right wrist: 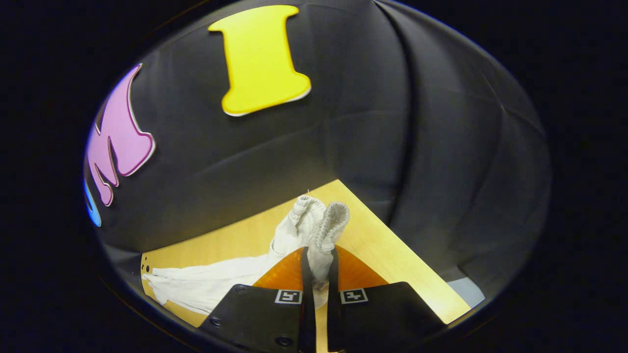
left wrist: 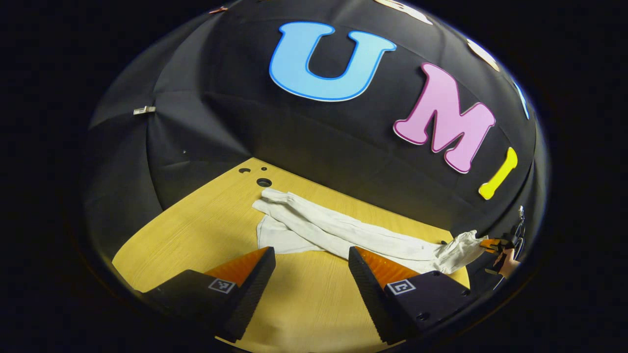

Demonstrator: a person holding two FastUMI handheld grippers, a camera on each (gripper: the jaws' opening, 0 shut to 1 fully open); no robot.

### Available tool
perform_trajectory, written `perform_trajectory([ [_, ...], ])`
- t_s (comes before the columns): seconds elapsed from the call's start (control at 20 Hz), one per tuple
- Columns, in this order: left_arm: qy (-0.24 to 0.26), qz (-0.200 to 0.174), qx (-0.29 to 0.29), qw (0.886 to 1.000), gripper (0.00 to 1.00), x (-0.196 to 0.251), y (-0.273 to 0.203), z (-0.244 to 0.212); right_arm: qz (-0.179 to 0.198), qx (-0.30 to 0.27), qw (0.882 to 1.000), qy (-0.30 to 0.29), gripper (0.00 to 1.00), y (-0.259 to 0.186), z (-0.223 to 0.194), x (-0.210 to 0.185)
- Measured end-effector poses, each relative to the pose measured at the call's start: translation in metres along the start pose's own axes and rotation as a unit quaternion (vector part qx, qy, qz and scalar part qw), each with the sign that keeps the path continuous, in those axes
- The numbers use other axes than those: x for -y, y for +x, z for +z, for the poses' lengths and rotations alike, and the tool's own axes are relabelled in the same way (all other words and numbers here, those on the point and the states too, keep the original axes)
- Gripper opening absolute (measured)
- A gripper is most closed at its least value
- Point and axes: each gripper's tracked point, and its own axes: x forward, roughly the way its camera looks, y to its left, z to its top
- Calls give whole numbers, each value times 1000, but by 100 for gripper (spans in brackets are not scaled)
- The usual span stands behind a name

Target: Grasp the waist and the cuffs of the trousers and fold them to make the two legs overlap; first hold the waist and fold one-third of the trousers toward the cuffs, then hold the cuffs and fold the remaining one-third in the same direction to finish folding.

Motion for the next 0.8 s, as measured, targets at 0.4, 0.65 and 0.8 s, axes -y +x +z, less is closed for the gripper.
perform_trajectory([
  [0.4, -40, -30, 1, 999, 92, -25, -1, -7, 55, 13, 998, -9, 13, -45, 22, -15],
  [0.65, -37, -37, -14, 999, 96, -47, -7, -23, 109, -9, 994, -7, 13, -44, 24, -11],
  [0.8, -31, -29, -26, 999, 96, -62, -6, -34, 139, -30, 990, -8, 13, -37, 19, -10],
])
